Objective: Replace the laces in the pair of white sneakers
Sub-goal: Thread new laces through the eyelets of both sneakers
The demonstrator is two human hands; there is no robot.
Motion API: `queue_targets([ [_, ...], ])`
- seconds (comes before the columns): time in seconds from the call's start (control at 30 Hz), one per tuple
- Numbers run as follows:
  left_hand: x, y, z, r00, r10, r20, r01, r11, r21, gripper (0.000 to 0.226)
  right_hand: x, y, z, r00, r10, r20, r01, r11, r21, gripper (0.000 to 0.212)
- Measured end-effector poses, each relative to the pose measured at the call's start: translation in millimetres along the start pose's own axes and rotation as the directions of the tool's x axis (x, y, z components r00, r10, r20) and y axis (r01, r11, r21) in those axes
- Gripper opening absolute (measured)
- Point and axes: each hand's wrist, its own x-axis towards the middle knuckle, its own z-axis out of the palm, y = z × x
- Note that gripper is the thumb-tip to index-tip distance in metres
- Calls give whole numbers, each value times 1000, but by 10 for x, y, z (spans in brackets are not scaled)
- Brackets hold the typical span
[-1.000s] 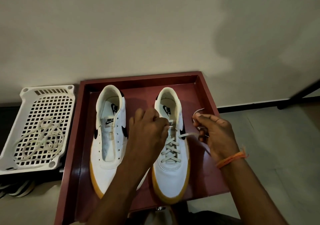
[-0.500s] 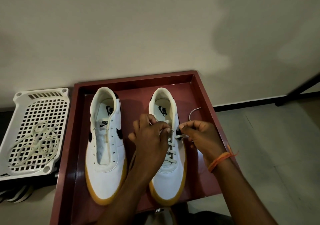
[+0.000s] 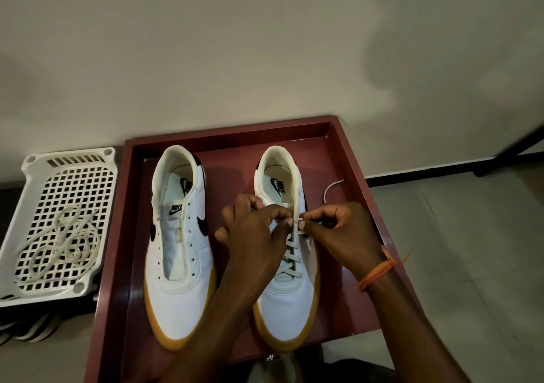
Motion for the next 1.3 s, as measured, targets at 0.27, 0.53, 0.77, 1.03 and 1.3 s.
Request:
queue_targets([
  [0.27, 18, 5, -99, 998, 27, 54, -30, 997, 71, 10, 19, -12, -8, 994, 96, 42, -103, 975, 199, 6],
  [0.53, 39, 64, -258, 984, -12, 176, -11, 992, 127, 17, 99, 106, -427, 902, 361, -238, -153, 781, 605, 5],
  [0.77, 94, 12, -297, 969, 20, 245, -23, 1000, 9, 7, 129, 111, -105, 921, 323, -218, -173, 841, 513, 5],
  [1.03, 303, -333, -432, 912, 394, 117, -392, 919, -36, 64, 82, 121, 10, 997, -71, -10, 72, 991, 111, 13],
  [1.3, 301, -350, -467, 921, 368, 124, -341, 920, -194, 69, 160, 266, -287, 923, -190, -336, 162, 981, -109, 13],
])
